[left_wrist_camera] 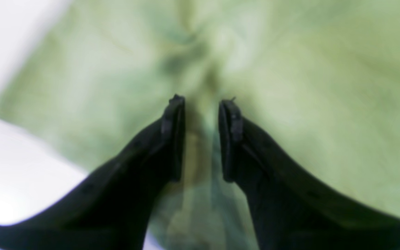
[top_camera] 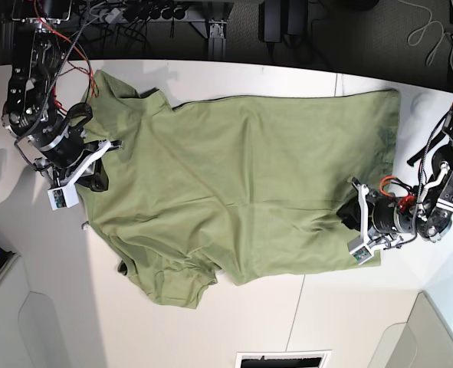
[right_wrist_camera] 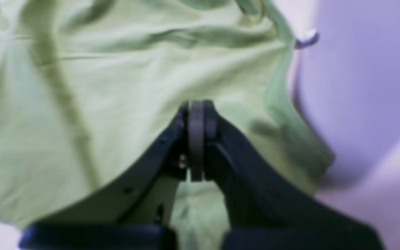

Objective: Layout the t-shirt on the table in an organized manner, then fold the t-shirt properly
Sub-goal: 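Pull the shirt edges apart with both grippers to smooth it flat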

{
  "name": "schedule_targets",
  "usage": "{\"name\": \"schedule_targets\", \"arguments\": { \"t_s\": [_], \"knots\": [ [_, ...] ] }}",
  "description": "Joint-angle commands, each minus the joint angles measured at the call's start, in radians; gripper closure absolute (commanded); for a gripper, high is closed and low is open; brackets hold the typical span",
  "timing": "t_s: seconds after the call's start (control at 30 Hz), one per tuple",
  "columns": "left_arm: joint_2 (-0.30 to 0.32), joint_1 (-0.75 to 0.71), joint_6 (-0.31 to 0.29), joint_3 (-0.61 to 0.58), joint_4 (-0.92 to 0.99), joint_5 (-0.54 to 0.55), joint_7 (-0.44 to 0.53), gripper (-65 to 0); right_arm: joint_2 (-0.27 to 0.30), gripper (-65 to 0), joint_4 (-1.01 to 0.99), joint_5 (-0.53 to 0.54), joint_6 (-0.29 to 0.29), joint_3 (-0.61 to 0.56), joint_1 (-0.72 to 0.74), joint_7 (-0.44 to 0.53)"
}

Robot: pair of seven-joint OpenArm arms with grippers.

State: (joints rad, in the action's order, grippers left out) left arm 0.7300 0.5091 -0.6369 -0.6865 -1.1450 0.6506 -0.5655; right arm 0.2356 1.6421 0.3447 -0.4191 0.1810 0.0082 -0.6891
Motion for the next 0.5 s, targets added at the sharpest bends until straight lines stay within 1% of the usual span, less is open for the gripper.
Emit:
{"name": "schedule_targets", "arguments": {
  "t_s": [0.0, 0.07, 0.1, 0.17, 0.23, 0.3, 0.33, 0.4, 0.47],
  "knots": [
    [0.007, 0.006, 0.008, 0.012, -0.008, 0.0, 0.035, -17.6, 0.011, 0.0, -0.027, -0.001, -0.002, -0.003, 0.031, 0.016],
    [-0.005, -0.036, 0.043, 0.012, 0.011, -0.055, 0.057, -17.6, 0.011, 0.0, -0.113, -0.046, -0.01, -0.014, 0.065, 0.013],
    [-0.008, -0.056, 0.051, 0.012, 0.024, -0.085, 0.064, -17.6, 0.011, 0.0, -0.148, -0.075, -0.012, -0.015, 0.072, 0.01],
    [-0.008, -0.09, 0.049, 0.012, 0.051, -0.12, 0.072, -17.6, 0.018, 0.0, -0.187, -0.12, -0.008, -0.013, 0.068, 0.011],
    [0.004, -0.114, 0.049, 0.012, 0.069, -0.124, 0.076, -17.6, 0.031, 0.0, -0.193, -0.135, 0.014, 0.006, 0.048, 0.012],
    [0.025, -0.132, 0.049, 0.014, 0.066, -0.114, 0.075, -17.6, 0.051, 0.0, -0.191, -0.115, 0.042, 0.035, 0.028, 0.019],
    [0.034, -0.138, 0.043, 0.014, 0.06, -0.098, 0.064, -17.6, 0.058, 0.0, -0.191, -0.095, 0.042, 0.053, 0.021, 0.021],
    [0.048, -0.148, 0.012, 0.014, 0.031, -0.063, 0.037, -17.6, 0.065, 0.0, -0.183, -0.049, 0.029, 0.093, 0.003, 0.024],
    [0.065, -0.16, 0.006, 0.014, -0.004, -0.035, 0.019, -17.6, 0.063, 0.0, -0.167, -0.003, -0.002, 0.128, -0.014, 0.023]
  ]
}}
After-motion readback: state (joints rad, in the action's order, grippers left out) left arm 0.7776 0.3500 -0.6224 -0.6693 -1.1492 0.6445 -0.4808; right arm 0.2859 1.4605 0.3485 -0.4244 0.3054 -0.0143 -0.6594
